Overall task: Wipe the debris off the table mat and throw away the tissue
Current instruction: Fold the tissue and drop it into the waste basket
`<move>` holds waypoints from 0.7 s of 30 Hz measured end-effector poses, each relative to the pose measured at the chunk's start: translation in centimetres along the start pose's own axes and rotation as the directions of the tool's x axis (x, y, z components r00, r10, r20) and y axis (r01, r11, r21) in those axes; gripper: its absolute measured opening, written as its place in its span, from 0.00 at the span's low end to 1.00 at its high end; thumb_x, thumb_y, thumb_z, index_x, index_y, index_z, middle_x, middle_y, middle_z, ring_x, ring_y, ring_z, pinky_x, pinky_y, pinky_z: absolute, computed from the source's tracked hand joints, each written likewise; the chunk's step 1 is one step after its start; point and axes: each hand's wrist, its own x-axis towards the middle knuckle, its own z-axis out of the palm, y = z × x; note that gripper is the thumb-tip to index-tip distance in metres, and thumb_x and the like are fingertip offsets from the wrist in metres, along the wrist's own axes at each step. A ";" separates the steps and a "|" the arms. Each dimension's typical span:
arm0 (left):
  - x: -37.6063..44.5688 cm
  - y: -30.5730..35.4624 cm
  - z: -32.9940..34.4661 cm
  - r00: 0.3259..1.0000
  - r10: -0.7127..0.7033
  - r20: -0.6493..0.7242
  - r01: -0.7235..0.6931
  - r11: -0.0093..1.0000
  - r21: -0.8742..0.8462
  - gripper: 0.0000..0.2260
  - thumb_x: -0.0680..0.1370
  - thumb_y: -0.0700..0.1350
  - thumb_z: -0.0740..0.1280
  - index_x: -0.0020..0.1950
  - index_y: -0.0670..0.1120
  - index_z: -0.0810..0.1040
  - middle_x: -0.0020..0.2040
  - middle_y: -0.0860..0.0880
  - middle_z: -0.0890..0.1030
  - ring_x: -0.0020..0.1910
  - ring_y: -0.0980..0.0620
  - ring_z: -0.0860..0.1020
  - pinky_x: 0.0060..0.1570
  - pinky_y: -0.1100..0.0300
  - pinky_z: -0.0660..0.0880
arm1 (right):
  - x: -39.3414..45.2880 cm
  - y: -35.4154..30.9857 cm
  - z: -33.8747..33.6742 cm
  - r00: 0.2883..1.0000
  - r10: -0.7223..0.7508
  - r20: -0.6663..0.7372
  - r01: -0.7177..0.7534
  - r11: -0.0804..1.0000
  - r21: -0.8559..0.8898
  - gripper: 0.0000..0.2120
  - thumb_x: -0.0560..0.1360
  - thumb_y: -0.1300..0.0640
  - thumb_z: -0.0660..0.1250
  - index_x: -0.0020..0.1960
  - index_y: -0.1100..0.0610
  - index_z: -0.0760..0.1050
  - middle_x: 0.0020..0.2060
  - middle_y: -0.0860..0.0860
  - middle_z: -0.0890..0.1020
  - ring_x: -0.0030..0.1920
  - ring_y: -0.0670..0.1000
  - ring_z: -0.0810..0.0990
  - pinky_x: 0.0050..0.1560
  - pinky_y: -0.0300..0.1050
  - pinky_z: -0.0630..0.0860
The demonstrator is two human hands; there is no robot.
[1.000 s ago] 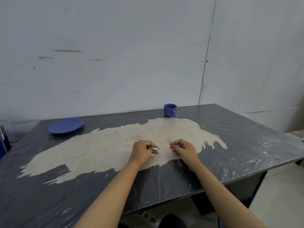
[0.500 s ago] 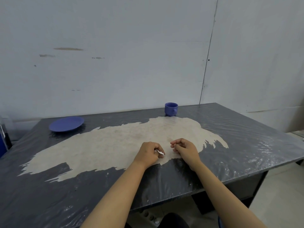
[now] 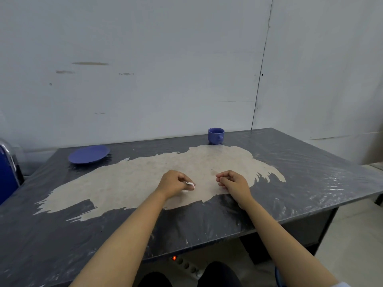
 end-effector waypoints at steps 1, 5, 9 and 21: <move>0.1 -0.3 -0.4 0.999 -0.020 -0.045 0.017 0.998 -0.053 0.07 0.68 0.41 0.78 0.46 0.46 0.87 0.42 0.52 0.86 0.40 0.61 0.80 0.40 0.72 0.72 | 0.0 0.0 0.0 1.000 0.000 0.002 0.000 1.000 0.002 0.09 0.76 0.66 0.63 0.50 0.61 0.81 0.43 0.54 0.86 0.40 0.49 0.82 0.43 0.39 0.79; 0.2 -0.7 -0.5 0.995 -0.067 -0.069 0.057 0.990 -0.129 0.09 0.68 0.41 0.78 0.48 0.44 0.87 0.45 0.48 0.86 0.42 0.58 0.80 0.41 0.70 0.73 | 0.1 0.0 0.0 1.000 0.001 0.003 -0.001 1.000 -0.010 0.08 0.77 0.65 0.63 0.50 0.60 0.81 0.43 0.53 0.86 0.40 0.49 0.82 0.42 0.38 0.79; 0.2 0.1 1.0 0.998 -0.059 -0.029 0.054 0.989 -0.135 0.09 0.68 0.42 0.78 0.48 0.45 0.87 0.44 0.51 0.86 0.44 0.58 0.81 0.44 0.70 0.73 | 0.2 0.1 -0.1 1.000 -0.002 0.004 0.002 1.000 -0.009 0.09 0.76 0.65 0.63 0.49 0.58 0.82 0.43 0.53 0.86 0.40 0.50 0.82 0.44 0.41 0.79; 0.2 2.1 5.2 0.995 0.076 0.068 -0.074 0.997 -0.033 0.06 0.66 0.41 0.77 0.42 0.48 0.88 0.38 0.53 0.86 0.34 0.67 0.79 0.34 0.77 0.71 | 0.3 0.4 -0.2 1.000 -0.019 -0.023 0.019 1.000 0.017 0.09 0.76 0.65 0.64 0.48 0.58 0.82 0.41 0.54 0.86 0.40 0.50 0.83 0.46 0.43 0.80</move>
